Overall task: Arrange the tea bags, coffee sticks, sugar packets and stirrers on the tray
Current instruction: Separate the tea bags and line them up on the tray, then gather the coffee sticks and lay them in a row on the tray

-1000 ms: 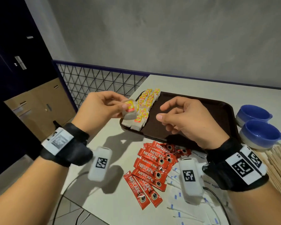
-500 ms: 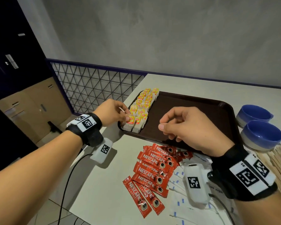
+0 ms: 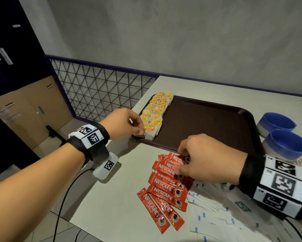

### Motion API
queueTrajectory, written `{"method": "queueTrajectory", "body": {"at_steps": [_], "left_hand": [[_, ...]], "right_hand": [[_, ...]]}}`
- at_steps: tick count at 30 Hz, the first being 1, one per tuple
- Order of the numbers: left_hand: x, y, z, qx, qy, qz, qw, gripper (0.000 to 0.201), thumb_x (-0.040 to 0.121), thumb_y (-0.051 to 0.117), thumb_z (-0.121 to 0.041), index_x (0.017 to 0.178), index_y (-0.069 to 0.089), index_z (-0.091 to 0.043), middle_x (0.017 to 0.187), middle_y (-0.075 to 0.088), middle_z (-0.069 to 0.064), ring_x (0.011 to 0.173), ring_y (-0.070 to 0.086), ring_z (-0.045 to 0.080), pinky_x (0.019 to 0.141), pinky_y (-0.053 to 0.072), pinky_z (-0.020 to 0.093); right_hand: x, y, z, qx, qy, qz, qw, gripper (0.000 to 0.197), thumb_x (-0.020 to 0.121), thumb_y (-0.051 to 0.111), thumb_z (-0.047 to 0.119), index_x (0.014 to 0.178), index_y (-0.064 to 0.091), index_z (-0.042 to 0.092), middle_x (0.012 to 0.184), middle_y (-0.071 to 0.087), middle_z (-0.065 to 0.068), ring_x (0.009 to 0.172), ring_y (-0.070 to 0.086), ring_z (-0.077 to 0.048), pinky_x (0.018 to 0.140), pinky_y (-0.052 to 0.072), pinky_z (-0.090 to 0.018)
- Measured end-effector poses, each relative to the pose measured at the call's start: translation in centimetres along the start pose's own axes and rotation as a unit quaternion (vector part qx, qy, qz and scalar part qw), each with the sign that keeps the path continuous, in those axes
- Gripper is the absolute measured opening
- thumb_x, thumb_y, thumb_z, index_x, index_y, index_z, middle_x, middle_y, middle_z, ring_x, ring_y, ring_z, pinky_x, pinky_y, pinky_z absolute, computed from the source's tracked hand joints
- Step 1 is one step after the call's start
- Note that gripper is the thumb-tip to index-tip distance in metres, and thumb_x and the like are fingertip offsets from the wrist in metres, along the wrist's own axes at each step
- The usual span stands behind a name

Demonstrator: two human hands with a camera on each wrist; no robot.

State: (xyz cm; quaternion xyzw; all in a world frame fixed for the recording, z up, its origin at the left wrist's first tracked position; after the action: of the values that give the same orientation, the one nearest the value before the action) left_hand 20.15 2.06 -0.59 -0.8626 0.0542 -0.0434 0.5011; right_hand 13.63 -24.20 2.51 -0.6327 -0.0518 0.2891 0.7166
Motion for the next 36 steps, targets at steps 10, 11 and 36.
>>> {"method": "queueTrajectory", "body": {"at_steps": [10,11,36], "left_hand": [[-2.0,-0.9,-2.0,-0.019,0.012,0.011,1.0,0.024,0.074,0.09,-0.039,0.096,0.08,-0.039,0.101,0.069,-0.015,0.089,0.061,0.001,0.071,0.042,0.019],[-2.8,-0.9,-2.7,-0.018,0.034,0.039,0.999,0.038,0.071,0.091,-0.043,0.106,0.076,-0.041,0.106,0.065,-0.018,0.092,0.059,-0.001,0.074,0.042,0.018],[-10.1,6.1,-9.5,0.199,0.109,0.229,0.947,0.116,0.062,0.089,-0.06,0.151,0.024,-0.025,0.128,0.045,-0.005,0.114,0.043,0.017,0.103,0.047,0.044]], "right_hand": [[1.1,1.1,1.6,-0.063,0.003,0.055,0.996,0.053,0.077,0.078,0.066,0.106,0.068,0.023,0.1,0.072,0.005,0.085,0.071,-0.014,0.077,0.065,-0.038],[1.0,1.1,1.4,-0.069,0.002,0.061,0.996,0.053,0.078,0.078,0.066,0.108,0.068,0.024,0.101,0.072,0.006,0.085,0.071,-0.014,0.078,0.064,-0.037],[-1.7,1.5,3.3,-0.147,-0.047,0.161,0.975,0.106,0.059,0.077,0.084,0.14,0.049,0.022,0.118,0.056,0.004,0.106,0.054,-0.015,0.099,0.053,-0.034]]}}
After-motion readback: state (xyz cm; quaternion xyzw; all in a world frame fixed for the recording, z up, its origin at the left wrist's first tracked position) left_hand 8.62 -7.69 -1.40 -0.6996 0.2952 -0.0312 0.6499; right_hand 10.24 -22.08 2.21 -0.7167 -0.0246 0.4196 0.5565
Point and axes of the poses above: each hand's wrist, its own x-axis towards the middle knuckle, its own y-axis out of the palm, z = x × y, the point moved 2 cm from there along x, towards the middle knuckle
